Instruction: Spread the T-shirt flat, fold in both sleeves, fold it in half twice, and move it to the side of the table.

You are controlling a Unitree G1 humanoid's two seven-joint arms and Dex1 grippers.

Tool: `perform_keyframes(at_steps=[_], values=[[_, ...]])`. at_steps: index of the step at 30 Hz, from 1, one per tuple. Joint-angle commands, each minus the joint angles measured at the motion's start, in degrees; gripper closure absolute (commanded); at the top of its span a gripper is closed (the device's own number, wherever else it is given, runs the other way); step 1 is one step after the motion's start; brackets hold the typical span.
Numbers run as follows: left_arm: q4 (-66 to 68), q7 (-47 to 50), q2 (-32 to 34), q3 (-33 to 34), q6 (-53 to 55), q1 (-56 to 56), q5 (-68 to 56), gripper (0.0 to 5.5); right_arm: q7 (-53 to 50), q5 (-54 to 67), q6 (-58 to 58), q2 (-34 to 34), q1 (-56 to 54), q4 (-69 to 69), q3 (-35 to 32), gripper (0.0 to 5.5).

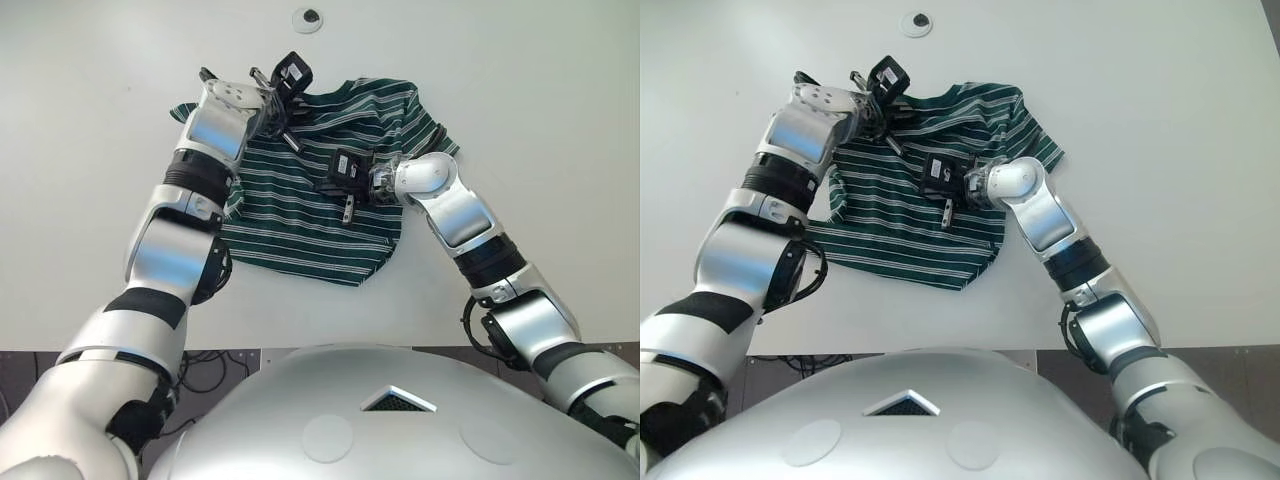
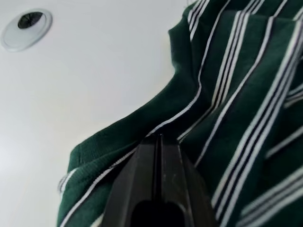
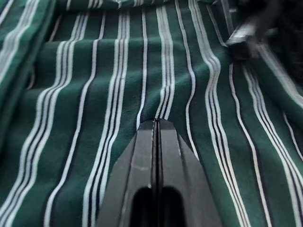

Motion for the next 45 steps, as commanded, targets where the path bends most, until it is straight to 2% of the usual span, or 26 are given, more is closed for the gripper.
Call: perform_keyframes(at_steps=[1, 6, 13, 19, 21, 24, 27, 30, 33, 37, 39, 42, 45], values=[[10.0, 0.3, -0.5, -0.9, -3.0, -4.1, 3.1, 5.46, 7.3, -1.4, 4.1, -5.4, 2.2, 1.4, 4.1, 5.50], [18.5, 2.4, -0.6, 1.0, -7.8, -8.3, 4.2, 5.46, 11.4, -0.9, 2.8, -8.0, 2.0, 0.2, 5.2, 5.50], [23.3, 10.8, -0.2, 5.8, -17.0, -9.7, 3.8, 5.46, 11.0, -0.5, 1.2, -7.4, 2.0, 0.2, 4.1, 5.50], [17.5, 10.5, 3.0, 14.6, -25.4, -8.6, -2.6, 5.46, -0.5, 7.8, 3.1, 1.1, 0.6, -0.5, -9.6, 5.50], [9.4, 7.3, 5.9, 15.0, -22.2, -2.9, -3.4, 5.46, -3.9, 10.2, 5.2, 2.1, 0.1, -1.6, -14.1, 5.50], [-13.9, 0.6, 11.3, 13.9, -10.9, 12.5, -4.8, 5.46, -7.8, 9.5, 6.0, -0.1, 0.0, -0.8, -17.2, 5.50], [-36.4, -6.2, 17.3, 12.8, 0.7, 26.3, -7.2, 5.46, -9.0, 6.8, 6.6, -3.2, 1.1, 0.8, -16.6, 5.50], [-47.0, -9.9, 20.5, 11.2, 7.4, 32.6, -8.1, 5.46, -9.2, 3.8, 6.8, -4.6, 1.7, 3.5, -13.8, 5.50], [-44.5, -7.1, 19.9, 8.7, 8.7, 31.7, -4.9, 5.46, -10.6, 1.0, 5.2, -3.5, 0.7, 9.0, -11.3, 5.50], [-26.2, -0.5, 16.8, 6.3, 3.3, 22.3, 0.0, 5.46, -15.8, -1.2, 0.5, -0.8, -3.6, 19.5, -11.2, 5.50], [-17.1, 2.0, 14.6, 6.7, 0.0, 16.8, 0.5, 5.46, -21.2, -3.6, -5.7, 0.6, -7.6, 27.4, -11.0, 5.50], [-8.6, 5.3, 12.3, 8.3, -5.2, 10.5, 0.2, 5.46, -25.5, -2.8, -13.6, 3.1, -12.7, 33.8, -13.6, 5.50], [-10.1, 5.1, 12.5, 10.6, -11.1, 9.4, -1.6, 5.46, -23.6, 1.3, -16.6, 4.3, -13.3, 31.8, -17.3, 5.50]])
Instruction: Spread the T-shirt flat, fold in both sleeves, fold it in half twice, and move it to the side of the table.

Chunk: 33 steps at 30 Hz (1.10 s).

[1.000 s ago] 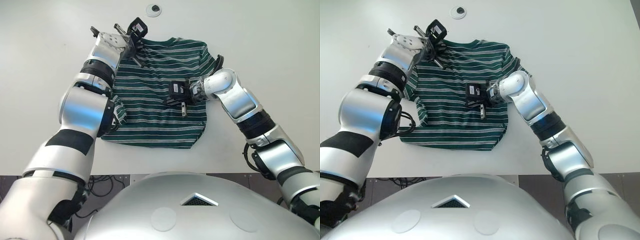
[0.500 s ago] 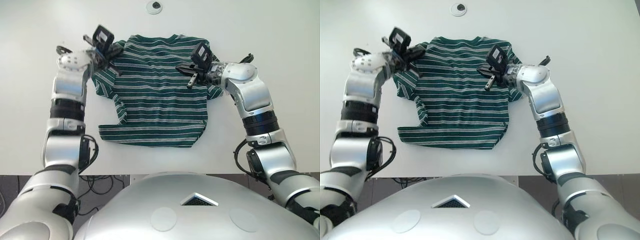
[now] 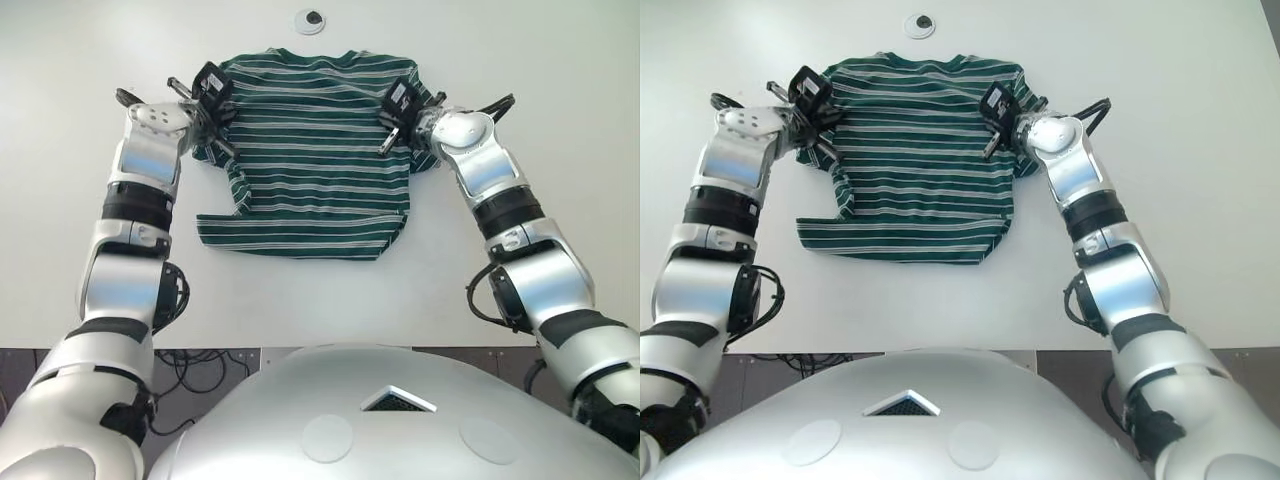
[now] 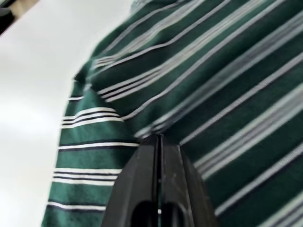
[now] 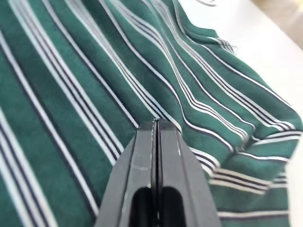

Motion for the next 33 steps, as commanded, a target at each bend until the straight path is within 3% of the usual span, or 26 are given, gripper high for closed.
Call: perform_keyframes(at_steps=[1, 5, 9, 15, 21, 28, 33], values=[[-2.9, -0.5, 0.7, 2.9, -6.7, -1.0, -1.9, 5.46, 3.2, 4.3, -2.0, 1.4, -0.3, -2.7, -4.1, 5.50], [-24.9, -12.9, 2.8, 1.6, -5.4, 9.2, -8.8, 5.46, 12.9, 7.3, 0.7, -0.2, 5.5, -12.5, -2.3, 5.50], [-37.4, -20.8, 3.1, -2.9, 1.0, 18.2, -13.7, 5.46, 18.4, 8.6, 2.8, 1.3, 6.4, -14.8, -0.8, 5.50], [-41.8, -24.1, 1.7, -7.9, 8.7, 23.4, -16.2, 5.46, 19.6, 5.0, 5.7, 4.8, 1.2, -4.2, 2.5, 5.50], [-41.9, -27.0, 3.7, -14.1, 10.6, 28.4, -15.0, 5.46, 19.9, 2.2, 6.0, 5.2, 2.2, -2.3, 5.7, 5.50], [-54.4, -32.4, 11.3, -17.6, 14.8, 38.0, -19.3, 5.46, 14.0, -4.1, 6.7, 5.2, 1.4, 4.0, 9.8, 5.50], [-63.3, -31.0, 15.9, -16.6, 16.8, 45.4, -22.6, 5.46, 11.9, -5.2, 5.7, 5.7, 0.7, 6.9, 10.5, 5.50]])
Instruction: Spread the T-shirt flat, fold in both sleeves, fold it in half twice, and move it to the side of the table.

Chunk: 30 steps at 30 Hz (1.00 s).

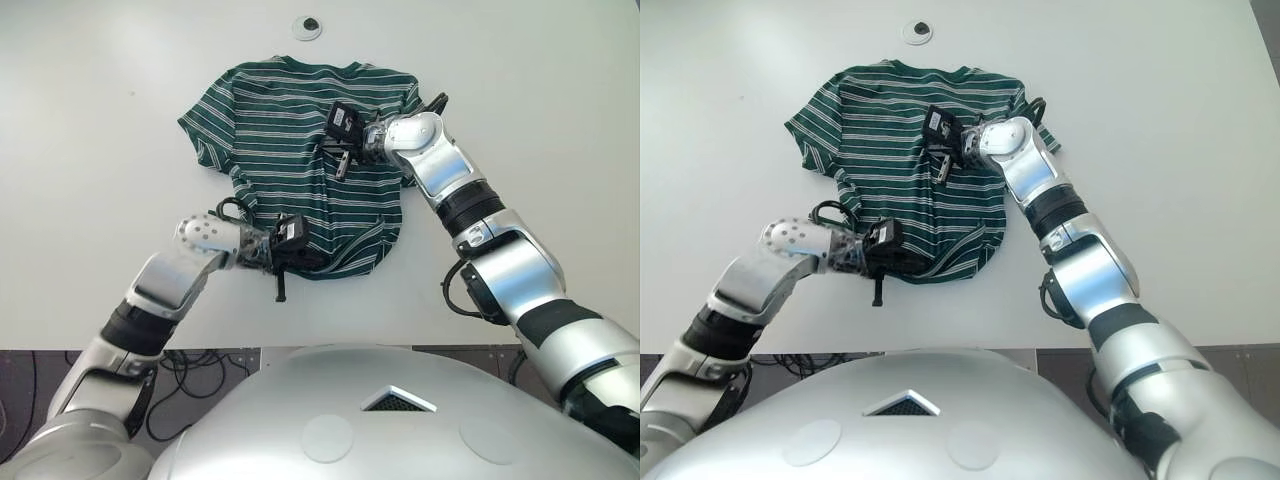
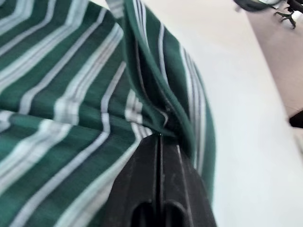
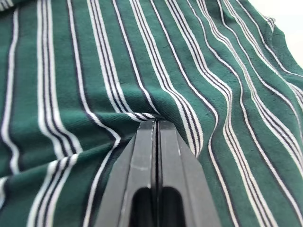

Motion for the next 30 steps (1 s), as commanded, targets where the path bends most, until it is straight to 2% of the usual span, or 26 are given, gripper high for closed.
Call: perform_keyframes(at_steps=[1, 7, 13, 18, 21, 23, 25, 27, 30], values=[[-4.3, 0.7, 3.9, -0.5, 3.5, 6.6, -1.3, 5.46, -1.7, -4.5, 2.3, -1.0, 3.6, 5.9, 2.2, 5.50], [-12.5, 2.8, 8.0, 5.5, 6.3, 13.5, -6.3, 5.46, -2.4, -4.3, 1.0, -1.5, 3.7, 6.9, 2.5, 5.50], [-18.9, 5.6, 12.6, 8.1, 7.2, 20.2, -6.9, 5.46, -5.4, -4.4, -1.7, -1.7, 3.4, 8.5, 1.8, 5.50], [-27.3, 8.5, 14.2, 13.8, 12.1, 19.5, -11.2, 5.46, -7.8, -4.4, -6.5, -1.6, 3.1, 8.7, 0.6, 5.50], [-32.2, 10.3, 14.4, 20.8, 16.4, 16.0, -17.7, 5.46, -9.1, -3.9, -8.6, -2.3, 3.1, 8.5, -1.3, 5.50], [-29.1, 11.6, 12.7, 25.5, 18.7, 9.2, -22.5, 5.46, -8.6, -2.3, -9.0, -3.7, 4.1, 5.6, -3.5, 5.50], [-22.7, 13.5, 10.1, 27.0, 19.3, 2.5, -24.1, 5.46, -6.2, 1.4, -10.9, -5.3, 6.5, -1.6, -7.3, 5.50], [-13.4, 19.3, 6.2, 23.3, 19.2, -4.3, -18.8, 5.46, -1.0, 4.8, -10.5, -7.7, 9.4, -9.9, -9.4, 5.50], [4.6, 26.5, -2.3, 15.7, 14.7, -13.1, -9.1, 5.46, 11.0, 6.7, -6.6, -13.5, 13.9, -20.0, -6.7, 5.50]])
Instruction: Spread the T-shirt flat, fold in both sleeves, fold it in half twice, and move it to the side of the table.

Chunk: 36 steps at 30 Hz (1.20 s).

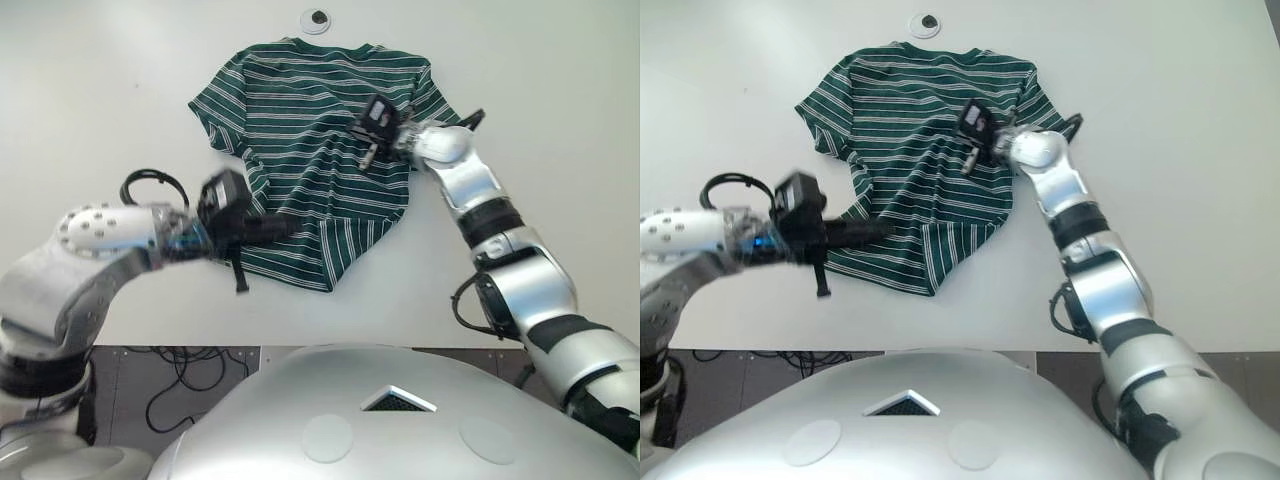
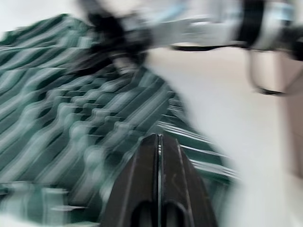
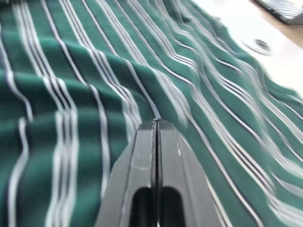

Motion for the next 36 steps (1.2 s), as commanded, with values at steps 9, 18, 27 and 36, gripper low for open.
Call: perform_keyframes(at_steps=[9, 18, 27, 36], values=[[45.5, 6.0, -26.4, -14.7, -18.2, -23.5, 18.4, 5.46, 28.0, 5.9, 14.8, -10.0, 8.0, -20.6, 6.4, 5.50], [56.1, 6.6, -29.5, -18.0, -20.5, -22.7, 25.7, 5.46, 28.0, 10.1, 21.4, -9.0, 10.4, -28.3, 4.9, 5.50], [62.9, 8.1, -31.2, -16.9, -22.6, -24.7, 28.5, 5.46, 35.1, 5.9, 24.4, -19.8, 17.4, -35.5, 15.0, 5.50], [68.1, 9.0, -32.5, -14.4, -25.0, -26.8, 29.0, 5.46, 44.8, 14.3, 26.6, -34.3, 20.5, -48.9, 9.6, 5.50]])
